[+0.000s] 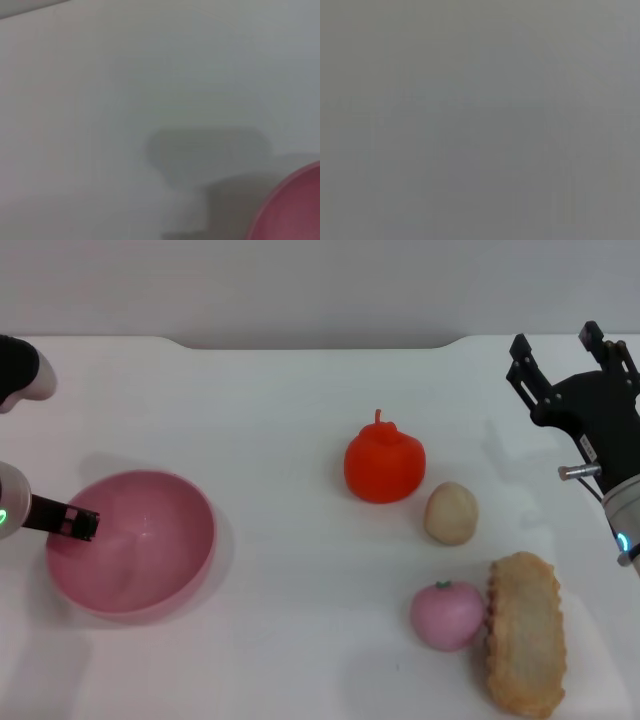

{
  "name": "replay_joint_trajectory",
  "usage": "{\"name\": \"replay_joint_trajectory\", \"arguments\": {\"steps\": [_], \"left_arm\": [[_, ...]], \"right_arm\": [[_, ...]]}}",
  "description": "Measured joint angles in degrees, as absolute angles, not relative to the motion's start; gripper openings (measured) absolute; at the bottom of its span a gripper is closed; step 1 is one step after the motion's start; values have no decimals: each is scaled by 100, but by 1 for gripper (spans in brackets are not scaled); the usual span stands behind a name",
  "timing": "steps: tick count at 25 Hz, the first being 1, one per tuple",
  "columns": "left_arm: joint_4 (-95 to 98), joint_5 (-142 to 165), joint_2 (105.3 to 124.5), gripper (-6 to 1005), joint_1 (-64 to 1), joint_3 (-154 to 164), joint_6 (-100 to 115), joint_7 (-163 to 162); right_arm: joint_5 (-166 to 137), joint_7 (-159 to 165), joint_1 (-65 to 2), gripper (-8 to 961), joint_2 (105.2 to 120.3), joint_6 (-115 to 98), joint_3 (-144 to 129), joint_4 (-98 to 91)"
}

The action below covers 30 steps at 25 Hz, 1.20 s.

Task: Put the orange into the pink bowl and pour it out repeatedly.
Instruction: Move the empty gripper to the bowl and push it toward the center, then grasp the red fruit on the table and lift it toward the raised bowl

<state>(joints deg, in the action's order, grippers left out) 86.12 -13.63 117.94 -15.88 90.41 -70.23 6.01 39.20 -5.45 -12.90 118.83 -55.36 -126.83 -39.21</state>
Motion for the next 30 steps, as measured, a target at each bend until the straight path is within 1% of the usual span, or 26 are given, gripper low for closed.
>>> {"name": "replay_joint_trajectory", "arguments": {"steps": [5, 11, 16, 30], "left_arm": [[8589, -1364, 11792, 252, -1601, 9034, -7021, 605], [8498, -1432, 11796, 139, -1682, 9012, -7015, 553], [8569, -1619, 11796, 138, -1775, 8911, -7016, 543], [9301, -1627, 11780, 42, -2048, 8806, -7072, 598]], "right_arm": [[3920, -545, -1335, 804, 11883, -5536, -12670, -3880], [3920, -545, -1408, 804, 11883, -5535, -12671, -3762], [3920, -545, -1417, 805, 11883, -5438, -12668, -3799], [3873, -546, -1438, 804, 11846, -3633, -12228, -4683]]}}
